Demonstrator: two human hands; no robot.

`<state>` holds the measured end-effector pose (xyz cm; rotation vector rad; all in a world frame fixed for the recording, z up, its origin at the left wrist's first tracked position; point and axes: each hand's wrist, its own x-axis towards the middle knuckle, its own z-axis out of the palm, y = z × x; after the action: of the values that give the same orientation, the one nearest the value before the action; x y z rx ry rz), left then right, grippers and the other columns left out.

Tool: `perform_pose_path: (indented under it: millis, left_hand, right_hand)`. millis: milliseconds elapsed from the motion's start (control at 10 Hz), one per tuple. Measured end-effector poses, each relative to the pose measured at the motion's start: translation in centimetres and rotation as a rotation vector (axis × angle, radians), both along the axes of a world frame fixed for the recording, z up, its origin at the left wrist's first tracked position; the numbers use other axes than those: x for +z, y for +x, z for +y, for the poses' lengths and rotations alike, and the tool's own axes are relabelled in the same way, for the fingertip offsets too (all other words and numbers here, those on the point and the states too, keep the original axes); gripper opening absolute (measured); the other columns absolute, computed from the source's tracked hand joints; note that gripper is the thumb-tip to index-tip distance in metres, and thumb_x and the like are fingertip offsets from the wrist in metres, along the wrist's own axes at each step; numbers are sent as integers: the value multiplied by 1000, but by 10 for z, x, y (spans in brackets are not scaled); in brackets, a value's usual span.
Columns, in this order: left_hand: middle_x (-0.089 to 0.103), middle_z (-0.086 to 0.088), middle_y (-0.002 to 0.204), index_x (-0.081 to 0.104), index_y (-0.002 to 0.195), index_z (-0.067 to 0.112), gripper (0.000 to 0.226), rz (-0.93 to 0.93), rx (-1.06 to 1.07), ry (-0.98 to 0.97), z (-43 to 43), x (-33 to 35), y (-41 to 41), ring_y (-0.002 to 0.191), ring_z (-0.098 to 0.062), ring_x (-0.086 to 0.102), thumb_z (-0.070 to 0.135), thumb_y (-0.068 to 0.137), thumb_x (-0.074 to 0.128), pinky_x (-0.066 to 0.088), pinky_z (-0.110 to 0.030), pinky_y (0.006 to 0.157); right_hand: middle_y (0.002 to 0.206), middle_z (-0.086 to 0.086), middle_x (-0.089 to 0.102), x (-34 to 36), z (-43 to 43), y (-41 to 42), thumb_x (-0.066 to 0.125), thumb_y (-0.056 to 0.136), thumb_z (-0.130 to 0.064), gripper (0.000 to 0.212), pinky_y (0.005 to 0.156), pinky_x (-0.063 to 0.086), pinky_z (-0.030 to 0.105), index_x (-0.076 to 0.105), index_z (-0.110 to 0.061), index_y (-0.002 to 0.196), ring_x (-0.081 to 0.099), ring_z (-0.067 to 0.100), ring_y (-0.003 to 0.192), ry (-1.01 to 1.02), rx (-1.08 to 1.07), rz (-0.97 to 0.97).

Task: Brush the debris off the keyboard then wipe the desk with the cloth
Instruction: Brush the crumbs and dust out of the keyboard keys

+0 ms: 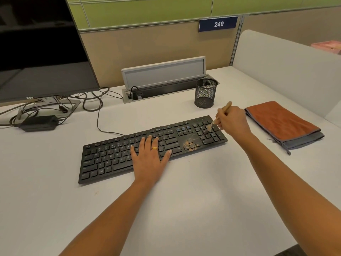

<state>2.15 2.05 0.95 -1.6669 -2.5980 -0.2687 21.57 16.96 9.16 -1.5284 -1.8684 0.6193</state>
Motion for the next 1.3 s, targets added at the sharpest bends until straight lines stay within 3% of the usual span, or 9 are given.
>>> perform_pose_path:
  millis: [200,300,400,500,700,800,900,1100,1300]
  left_hand:
    - [14,1,159,18,151,22,70,1,-3,1,0,0,0,147,-17,3,62,95,22,3,-49,116]
    - [15,1,159,20,151,21,70,-8,-6,17,0,0,0,147,-17,4,62,95,24,3,-49,116]
    - [15,1,159,19,151,21,70,0,-6,10,0,0,0,147,-17,4,62,95,23,3,-49,116]
    - [14,1,159,19,151,22,70,11,-2,3,0,0,1,147,-17,4,62,94,22,3,-49,116]
    - [14,1,159,18,151,22,70,13,-1,-1,0,0,0,147,-17,4,63,94,22,3,-49,116]
    - [12,2,160,17,151,22,70,5,-1,-12,0,1,0,148,-16,2,62,95,21,2,-49,117]
    - [13,2,159,17,151,22,69,1,-3,-7,0,1,1,148,-17,2,62,95,22,2,-49,117]
    - [12,2,160,18,151,22,69,2,-1,-5,0,0,0,148,-17,2,62,95,22,1,-49,117]
    - [12,2,160,17,151,23,70,-11,-2,-4,0,0,0,148,-16,1,63,94,22,0,-48,117]
  right_hand:
    - [98,23,67,2,-18,-11,42,99,-26,40,81,42,38,64,7,99,58,36,98,71,-5,-308]
    - [96,21,68,-1,-27,-20,41,99,-25,39,80,42,37,65,7,97,59,33,95,75,22,-287]
    - [87,19,70,-7,-27,-23,44,98,-25,39,78,52,35,67,6,92,66,26,80,17,63,-152]
    - [74,17,70,-6,-21,-20,48,97,-23,36,52,53,14,68,5,85,59,4,39,-137,98,56]
    - [85,17,71,2,-6,-15,51,95,-29,37,80,56,41,69,4,91,69,28,76,-53,26,82]
    - [86,21,69,-4,-8,-20,47,96,-27,39,82,54,45,66,6,90,67,34,81,-105,66,-40]
    - [86,22,69,0,-12,-23,41,96,-21,39,82,54,45,66,8,89,66,34,81,-112,98,-129]
    - [78,18,70,7,-3,-10,41,96,-19,39,81,54,45,67,7,86,66,31,69,-49,54,-36]
    - [70,11,66,-1,-13,-14,40,98,-20,39,71,57,34,65,4,82,59,17,52,-146,141,-78]
